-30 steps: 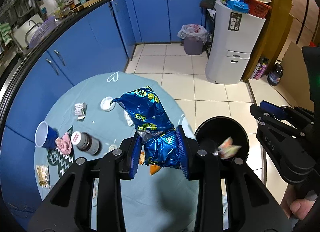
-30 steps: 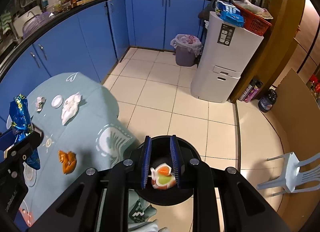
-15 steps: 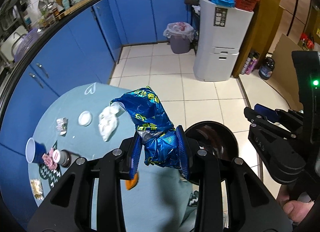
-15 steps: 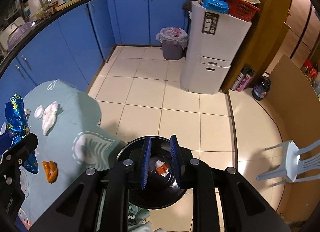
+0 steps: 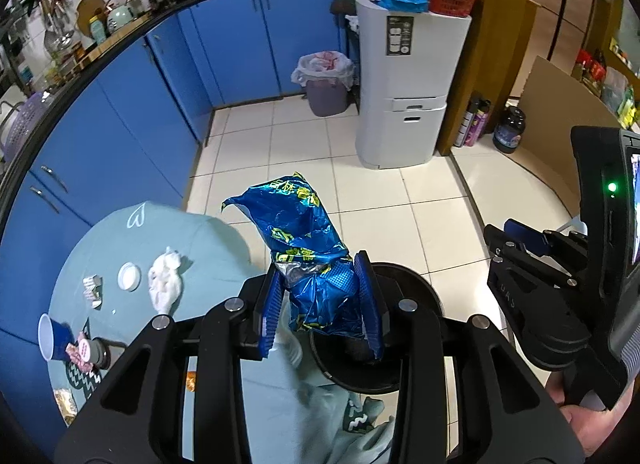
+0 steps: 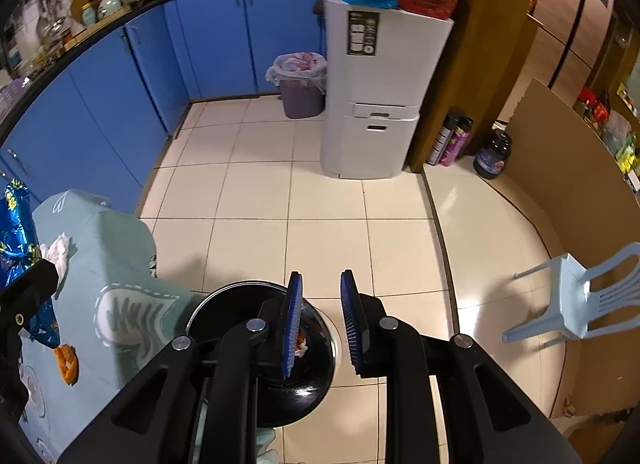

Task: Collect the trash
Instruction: 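Lower the left tool over the black bin and open it to drop the blue wrapper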

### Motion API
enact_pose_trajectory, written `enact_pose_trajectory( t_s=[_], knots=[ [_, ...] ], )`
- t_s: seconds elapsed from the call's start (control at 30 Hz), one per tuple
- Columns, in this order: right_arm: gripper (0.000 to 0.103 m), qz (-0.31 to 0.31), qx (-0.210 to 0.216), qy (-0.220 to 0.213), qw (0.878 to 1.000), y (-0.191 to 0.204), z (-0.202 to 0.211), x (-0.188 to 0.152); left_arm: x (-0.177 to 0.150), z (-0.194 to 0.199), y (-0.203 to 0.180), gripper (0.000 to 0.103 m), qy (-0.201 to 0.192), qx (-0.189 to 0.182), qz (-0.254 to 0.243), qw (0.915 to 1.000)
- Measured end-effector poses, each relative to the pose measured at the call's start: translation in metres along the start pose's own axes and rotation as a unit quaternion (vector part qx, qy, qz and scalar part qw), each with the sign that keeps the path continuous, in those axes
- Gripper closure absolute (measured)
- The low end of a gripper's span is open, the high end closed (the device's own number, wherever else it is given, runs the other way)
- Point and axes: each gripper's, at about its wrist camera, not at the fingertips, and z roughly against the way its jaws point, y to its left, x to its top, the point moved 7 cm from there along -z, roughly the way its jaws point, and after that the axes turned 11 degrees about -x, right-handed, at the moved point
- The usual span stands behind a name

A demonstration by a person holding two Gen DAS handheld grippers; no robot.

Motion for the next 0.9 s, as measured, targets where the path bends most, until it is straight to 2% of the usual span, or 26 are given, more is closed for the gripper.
enact_pose_trajectory(
  t_s=[0.1,0.17,0.23,0.27,0.37,0.57,0.9],
  knots=[
    [0.082,-0.009,-0.003,0.002,1.000,-0.007,-0.003,0.001,0.003,-0.001,-0.005,0.060,-0.004,0.005,-0.005,1.0000],
    [0.082,-0.011,-0.004,0.003,1.000,-0.010,-0.004,0.002,0.004,-0.002,-0.005,0.021,-0.005,-0.001,0.000,1.0000],
    [0.082,-0.012,-0.004,0.004,1.000,-0.011,-0.006,0.001,0.006,0.002,-0.004,0.009,-0.017,-0.001,0.003,0.9998],
    [0.082,-0.012,-0.004,0.005,1.000,-0.011,-0.005,0.000,0.008,0.004,-0.003,0.006,-0.022,0.003,0.002,0.9998],
    [0.082,-0.010,-0.003,0.006,1.000,-0.008,-0.005,-0.001,0.009,0.005,0.006,0.004,-0.028,0.033,0.007,0.9990],
    [0.082,-0.010,-0.001,0.001,1.000,-0.006,0.000,0.000,0.002,0.004,0.024,0.004,-0.019,0.030,0.045,0.9984],
    [0.082,-0.003,0.003,-0.005,1.000,0.003,0.009,0.000,-0.004,0.015,0.038,0.003,-0.029,0.034,0.059,0.9973]
  ],
)
